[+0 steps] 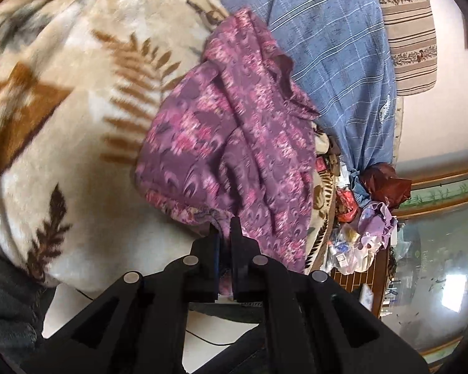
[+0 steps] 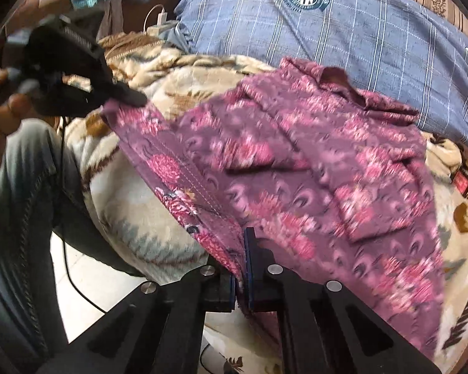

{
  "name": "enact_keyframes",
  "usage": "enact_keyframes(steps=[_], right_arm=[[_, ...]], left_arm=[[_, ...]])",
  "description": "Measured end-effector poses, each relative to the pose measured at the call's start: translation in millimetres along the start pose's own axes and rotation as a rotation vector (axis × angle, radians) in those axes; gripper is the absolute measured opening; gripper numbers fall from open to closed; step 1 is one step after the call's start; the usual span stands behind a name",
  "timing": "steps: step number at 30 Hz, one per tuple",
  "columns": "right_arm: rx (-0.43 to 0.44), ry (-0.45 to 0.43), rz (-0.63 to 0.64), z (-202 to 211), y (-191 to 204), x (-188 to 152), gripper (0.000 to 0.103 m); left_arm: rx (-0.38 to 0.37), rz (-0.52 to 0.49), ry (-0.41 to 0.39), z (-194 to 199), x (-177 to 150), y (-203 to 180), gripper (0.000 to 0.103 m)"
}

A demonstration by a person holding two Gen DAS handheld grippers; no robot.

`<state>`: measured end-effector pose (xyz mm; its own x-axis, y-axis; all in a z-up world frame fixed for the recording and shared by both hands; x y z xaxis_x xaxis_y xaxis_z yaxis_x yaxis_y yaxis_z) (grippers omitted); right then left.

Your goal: Fold small clothes

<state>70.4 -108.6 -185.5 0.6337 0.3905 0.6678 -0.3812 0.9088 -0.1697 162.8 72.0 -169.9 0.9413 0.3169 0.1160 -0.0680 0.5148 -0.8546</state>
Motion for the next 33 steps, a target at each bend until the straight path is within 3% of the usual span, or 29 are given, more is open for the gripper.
enact_keyframes(steps=[4,6,10,16,21,25,28,30,31,32,33], right_arm=[[0.035,-0.028,0.01,5.5,-27.7,47.8,0.004],[0.101,0.006,0.021,-4.7,-42.3,73.5,0.004],[0.137,0.092,0.033,-45.3,-81.9,124.7,0.004],[0.143,0.227,0.05,-135.5,-136.8,196.9,0.004],[0.146,0.298,0.018,-213.9,-174.8,239.1,0.004],[0.166,0.306,-0.064,-261.8,-190.3,250.5,0.005],[0.154,0.297,-0.122,-279.5,-197.0,247.0,0.017],[0.142,0.304,-0.165,-279.4,-203.5,240.6,0.03],[0.138,0.284,-0.199,-266.6,-209.5,241.9,0.03],[0.142,0.242,-0.234,-246.8,-216.4,246.2,0.032],[0.157,0.188,-0.272,-223.4,-222.6,251.2,0.045]], left_arm=[[-0.038,-0.062,-0.027,3.7,38.0,-36.0,0.003],[-0.039,-0.084,-0.028,-3.1,64.5,-50.3,0.003],[-0.032,-0.129,-0.006,-35.7,138.3,-75.8,0.003],[0.012,-0.078,-0.01,-106.1,254.2,-60.8,0.003],[0.057,-0.065,-0.034,-152.0,317.7,-34.7,0.003],[0.04,-0.031,-0.065,-168.0,344.4,-13.5,0.003],[0.096,-0.057,-0.017,-182.4,337.5,7.0,0.004],[0.079,-0.002,-0.017,-177.7,333.8,9.2,0.005],[0.075,0.01,-0.029,-170.3,334.2,3.6,0.01],[0.085,-0.005,-0.054,-159.2,337.4,-6.0,0.022],[0.105,-0.051,-0.104,-141.4,340.7,-21.3,0.034]])
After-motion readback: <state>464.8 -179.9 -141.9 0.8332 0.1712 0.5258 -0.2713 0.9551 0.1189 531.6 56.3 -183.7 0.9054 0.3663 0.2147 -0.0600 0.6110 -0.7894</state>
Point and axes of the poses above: each gripper's, at about its wrist camera, not at the fingertips, and z roughly against the way its jaws point, y to its left, x to its top, the point moved 10 cm from there along -z, roughly the way its jaws point, and after that the axes turned 9 degrees about -x, right-handed, at the moved point
